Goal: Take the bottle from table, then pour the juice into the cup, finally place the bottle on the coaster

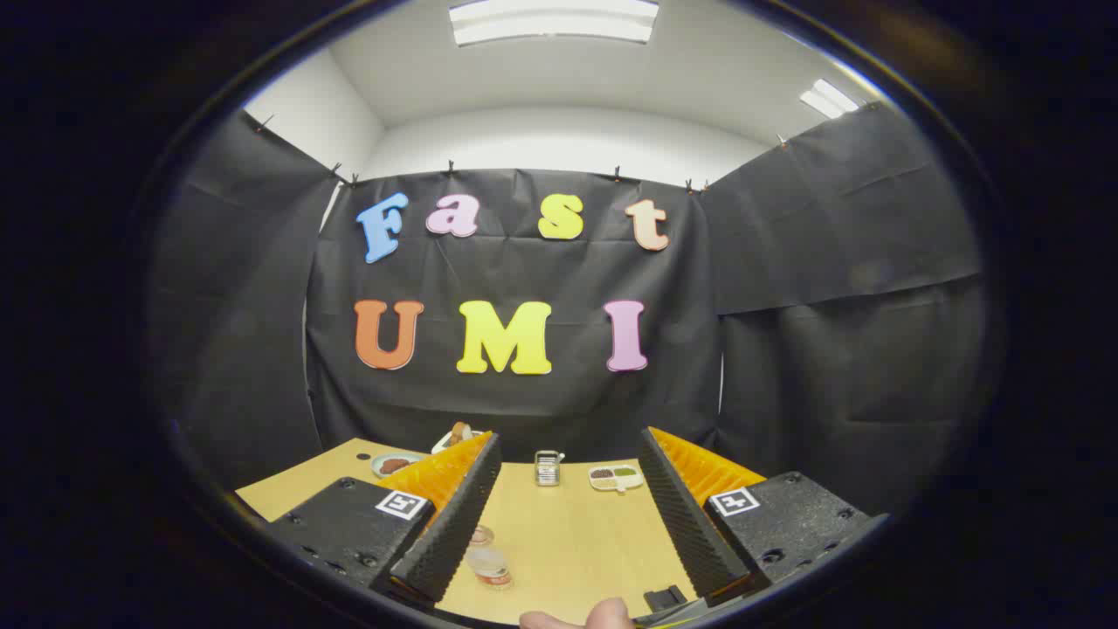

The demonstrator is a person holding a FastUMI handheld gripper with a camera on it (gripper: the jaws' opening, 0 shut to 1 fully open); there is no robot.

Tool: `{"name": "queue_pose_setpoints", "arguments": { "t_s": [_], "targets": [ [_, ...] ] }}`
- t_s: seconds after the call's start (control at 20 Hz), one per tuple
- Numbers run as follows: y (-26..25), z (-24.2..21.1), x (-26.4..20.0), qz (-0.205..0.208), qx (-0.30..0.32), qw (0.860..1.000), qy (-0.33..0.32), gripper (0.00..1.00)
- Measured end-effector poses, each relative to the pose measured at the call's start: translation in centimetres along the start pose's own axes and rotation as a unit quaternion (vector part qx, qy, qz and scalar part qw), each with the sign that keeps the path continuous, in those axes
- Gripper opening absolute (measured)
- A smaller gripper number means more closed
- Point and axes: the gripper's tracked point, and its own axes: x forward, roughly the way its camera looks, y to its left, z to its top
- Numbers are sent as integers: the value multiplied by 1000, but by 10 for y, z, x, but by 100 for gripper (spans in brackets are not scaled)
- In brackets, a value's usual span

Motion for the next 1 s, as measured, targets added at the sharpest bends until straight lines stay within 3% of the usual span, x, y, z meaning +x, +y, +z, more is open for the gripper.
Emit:
{"name": "queue_pose_setpoints", "arguments": {
  "t_s": [1.0],
  "targets": [
    [25, -4, 6, 22, -2, 1000, 14, 100]
  ]
}}
